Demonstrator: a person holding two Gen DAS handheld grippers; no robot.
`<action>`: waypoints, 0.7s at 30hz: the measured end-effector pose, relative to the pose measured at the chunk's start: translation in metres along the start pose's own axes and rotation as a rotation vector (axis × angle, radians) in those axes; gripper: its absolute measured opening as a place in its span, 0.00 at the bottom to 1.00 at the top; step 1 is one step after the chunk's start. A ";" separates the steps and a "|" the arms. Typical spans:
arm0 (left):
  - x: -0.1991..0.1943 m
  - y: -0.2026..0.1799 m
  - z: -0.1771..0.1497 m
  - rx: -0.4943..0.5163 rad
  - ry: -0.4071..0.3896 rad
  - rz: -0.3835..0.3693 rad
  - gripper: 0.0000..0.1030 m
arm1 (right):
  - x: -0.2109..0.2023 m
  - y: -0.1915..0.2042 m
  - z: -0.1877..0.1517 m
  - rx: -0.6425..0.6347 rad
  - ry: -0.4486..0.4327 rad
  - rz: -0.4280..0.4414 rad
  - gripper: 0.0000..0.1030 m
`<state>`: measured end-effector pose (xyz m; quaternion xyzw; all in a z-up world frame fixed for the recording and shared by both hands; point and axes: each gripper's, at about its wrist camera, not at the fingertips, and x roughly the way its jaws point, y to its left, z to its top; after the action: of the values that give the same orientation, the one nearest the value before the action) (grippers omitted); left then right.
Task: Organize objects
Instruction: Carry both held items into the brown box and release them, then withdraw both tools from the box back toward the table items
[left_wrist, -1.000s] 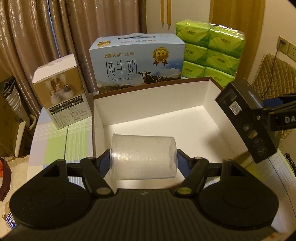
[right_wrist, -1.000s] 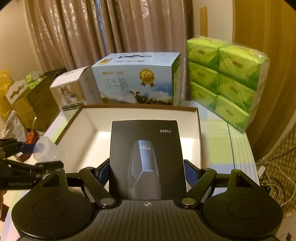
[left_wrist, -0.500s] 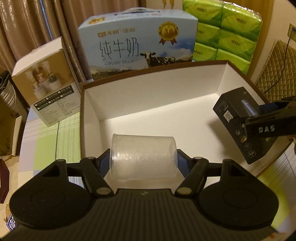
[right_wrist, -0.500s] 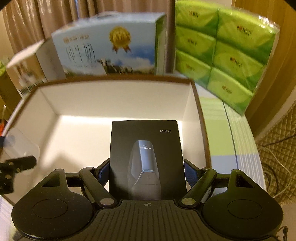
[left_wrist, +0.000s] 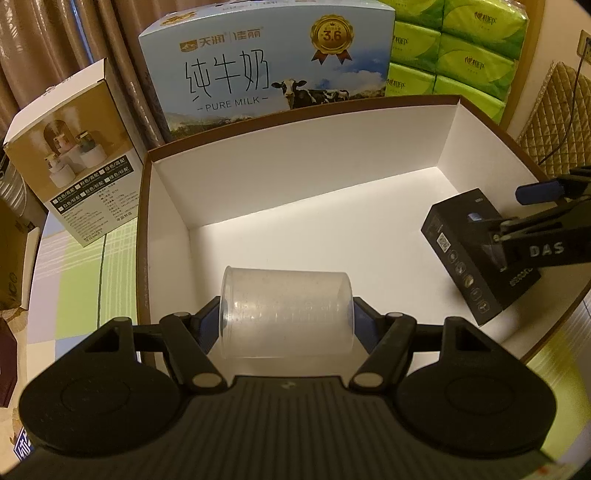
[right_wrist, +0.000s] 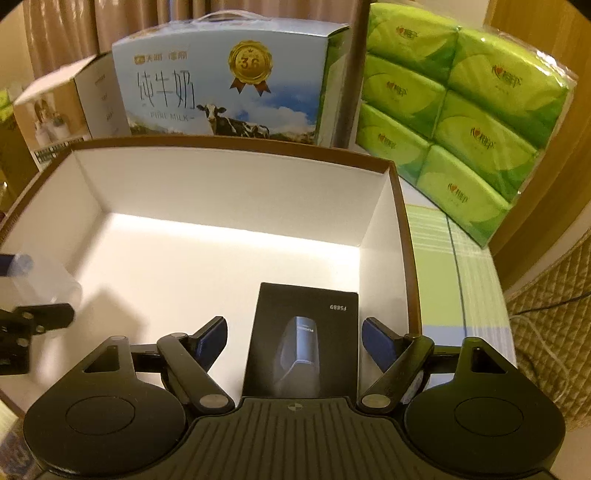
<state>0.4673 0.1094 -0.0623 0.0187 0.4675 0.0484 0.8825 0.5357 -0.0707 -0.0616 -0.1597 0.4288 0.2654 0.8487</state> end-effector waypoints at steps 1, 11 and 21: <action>0.001 0.000 0.000 0.003 0.001 0.004 0.67 | -0.002 -0.002 0.000 0.007 -0.001 0.010 0.75; -0.004 -0.002 -0.002 0.033 0.000 0.016 0.77 | -0.030 -0.010 -0.006 0.043 -0.041 0.096 0.79; -0.045 0.012 -0.013 -0.025 -0.021 -0.002 0.77 | -0.070 -0.013 -0.028 0.102 -0.089 0.163 0.85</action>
<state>0.4308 0.1167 -0.0311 0.0075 0.4576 0.0530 0.8875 0.4905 -0.1170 -0.0210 -0.0690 0.4152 0.3184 0.8494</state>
